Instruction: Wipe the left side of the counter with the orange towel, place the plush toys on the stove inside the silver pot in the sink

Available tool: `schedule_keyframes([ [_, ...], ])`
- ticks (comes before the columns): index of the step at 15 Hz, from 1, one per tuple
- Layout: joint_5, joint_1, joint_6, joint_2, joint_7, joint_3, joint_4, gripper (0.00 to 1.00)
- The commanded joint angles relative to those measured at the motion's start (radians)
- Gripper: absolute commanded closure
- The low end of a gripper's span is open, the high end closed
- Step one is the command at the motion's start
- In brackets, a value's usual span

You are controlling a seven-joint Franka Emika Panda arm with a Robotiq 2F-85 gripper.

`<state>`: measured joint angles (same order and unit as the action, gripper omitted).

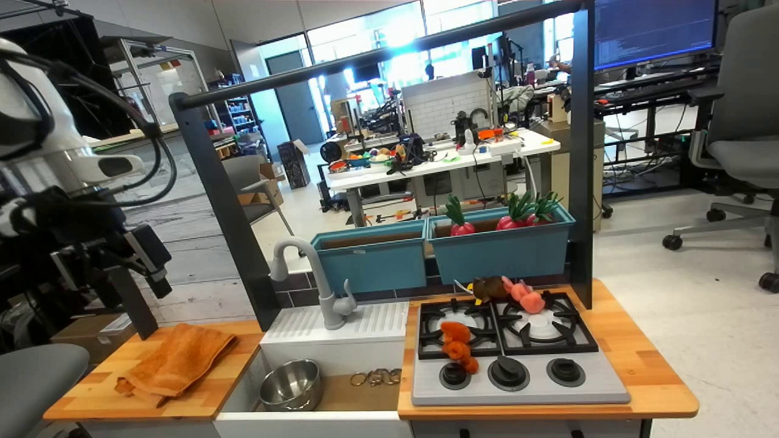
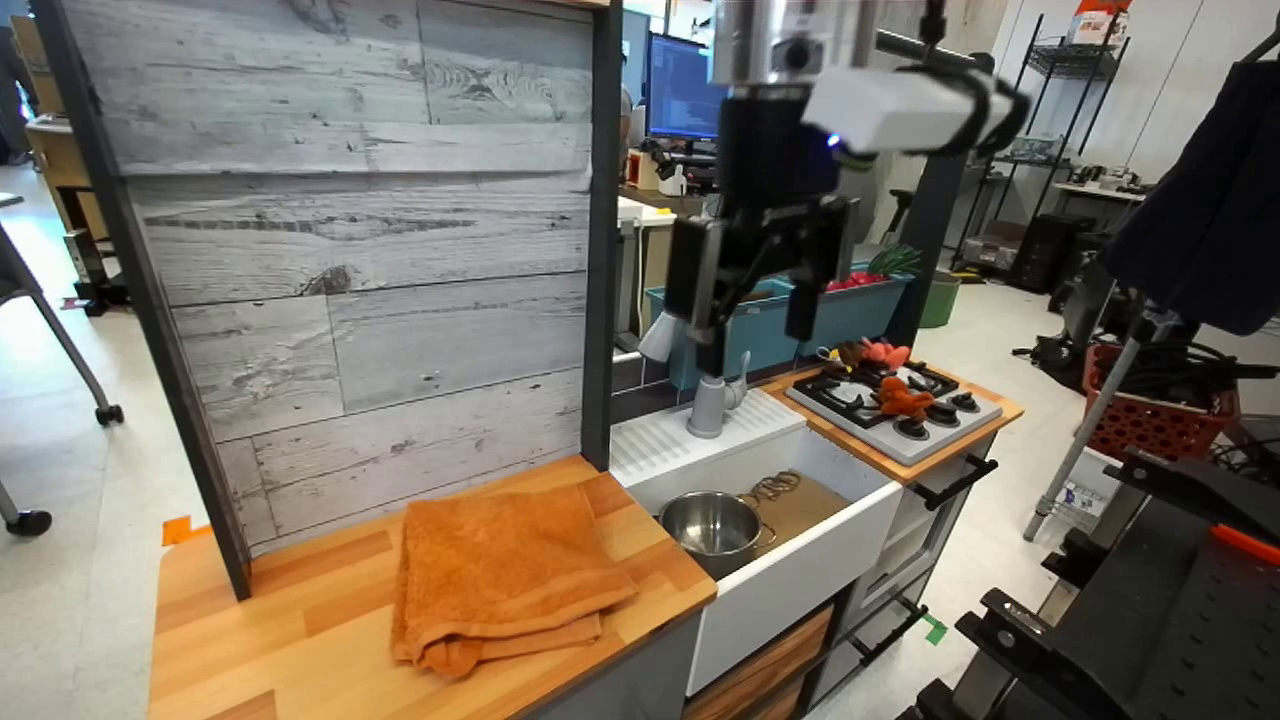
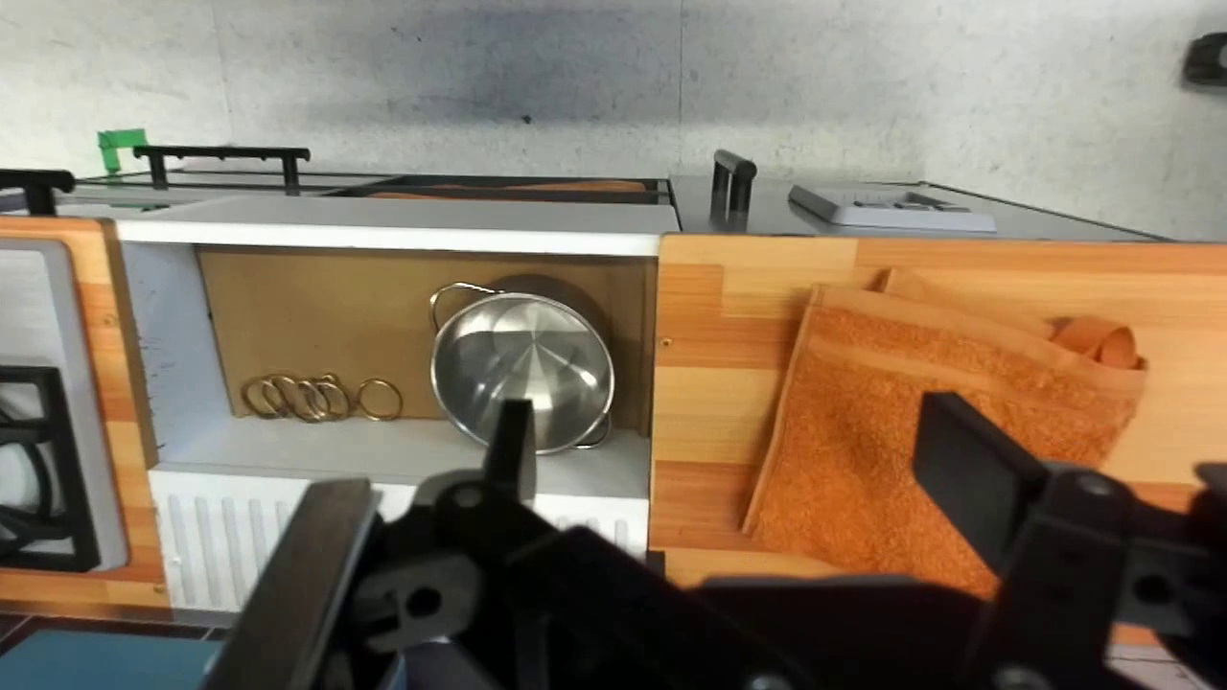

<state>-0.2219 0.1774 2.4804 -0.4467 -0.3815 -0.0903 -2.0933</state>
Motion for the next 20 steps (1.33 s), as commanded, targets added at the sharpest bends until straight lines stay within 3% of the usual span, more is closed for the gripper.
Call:
schedule_keyframes([
  [1, 0.088, 0.040, -0.050, -0.144, 0.043, -0.009, 0.207, 0.00],
  [2, 0.059, 0.055, 0.005, -0.104, 0.019, 0.027, 0.112, 0.00],
  [5, 0.091, 0.068, -0.014, -0.151, 0.032, 0.019, 0.190, 0.00],
  [6, 0.005, 0.106, -0.128, -0.138, 0.018, 0.079, 0.191, 0.00],
  [8, -0.032, 0.113, -0.109, -0.181, -0.007, 0.109, 0.198, 0.00],
  [13, -0.046, 0.181, 0.065, -0.430, -0.138, 0.178, 0.326, 0.00],
  [18, 0.061, 0.217, 0.150, -0.690, -0.156, 0.153, 0.540, 0.00],
  [20, 0.093, 0.235, 0.191, -0.730, -0.147, 0.151, 0.581, 0.00],
])
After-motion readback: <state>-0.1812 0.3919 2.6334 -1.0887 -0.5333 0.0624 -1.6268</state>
